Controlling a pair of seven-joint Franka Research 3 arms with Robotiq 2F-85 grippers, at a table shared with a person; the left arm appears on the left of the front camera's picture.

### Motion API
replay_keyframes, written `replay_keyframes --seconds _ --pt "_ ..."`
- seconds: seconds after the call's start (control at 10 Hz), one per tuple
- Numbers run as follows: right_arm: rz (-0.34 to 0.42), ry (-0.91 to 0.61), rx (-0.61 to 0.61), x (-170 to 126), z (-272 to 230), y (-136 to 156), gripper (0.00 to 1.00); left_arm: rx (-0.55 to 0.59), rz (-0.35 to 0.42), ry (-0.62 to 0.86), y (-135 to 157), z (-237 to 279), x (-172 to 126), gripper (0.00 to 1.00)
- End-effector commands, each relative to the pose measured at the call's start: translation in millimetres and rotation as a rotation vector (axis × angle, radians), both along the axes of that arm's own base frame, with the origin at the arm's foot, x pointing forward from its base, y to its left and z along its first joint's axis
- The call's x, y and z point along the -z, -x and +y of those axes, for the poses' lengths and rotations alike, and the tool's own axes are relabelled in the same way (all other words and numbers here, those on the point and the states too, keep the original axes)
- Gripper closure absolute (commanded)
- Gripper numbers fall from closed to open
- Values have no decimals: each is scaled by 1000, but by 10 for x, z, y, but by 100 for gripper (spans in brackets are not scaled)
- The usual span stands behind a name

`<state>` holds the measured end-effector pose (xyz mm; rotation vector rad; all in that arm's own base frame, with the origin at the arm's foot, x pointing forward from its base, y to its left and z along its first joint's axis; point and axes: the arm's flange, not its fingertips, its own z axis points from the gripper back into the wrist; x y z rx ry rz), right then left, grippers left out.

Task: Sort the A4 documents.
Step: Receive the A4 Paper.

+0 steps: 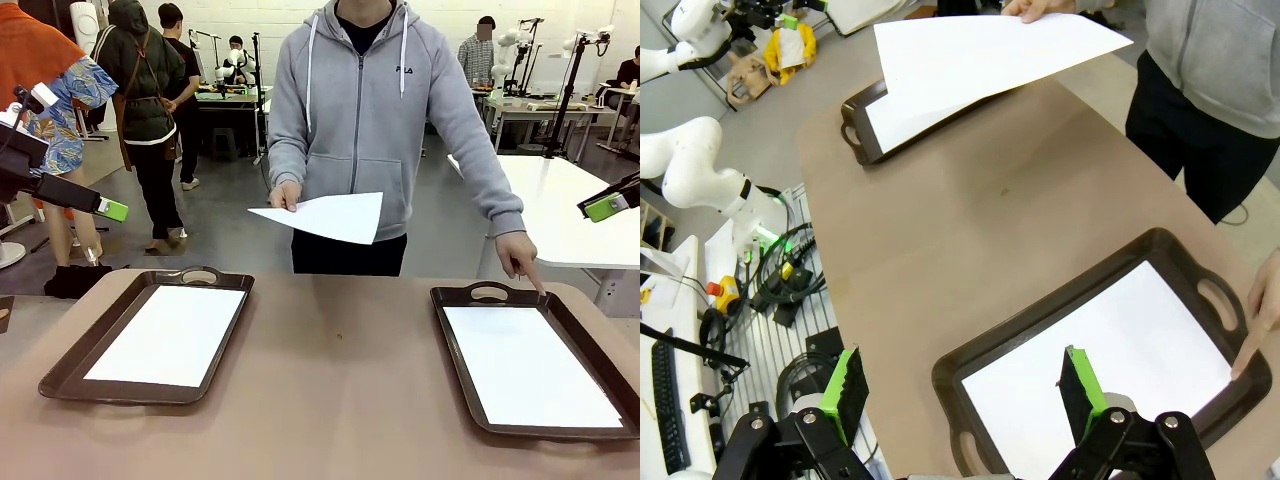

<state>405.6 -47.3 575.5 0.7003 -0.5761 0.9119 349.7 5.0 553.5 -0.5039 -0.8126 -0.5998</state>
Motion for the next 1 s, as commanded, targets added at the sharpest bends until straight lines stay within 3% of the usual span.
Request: replay_keyframes --seconds 0.0,0.9 --pt "0 3 -10 8 11 -3 0 0 -3 0 0 -5 5 0" --pt "25 -12 -12 24 23 -16 0 0 -3 0 0 -5 5 0"
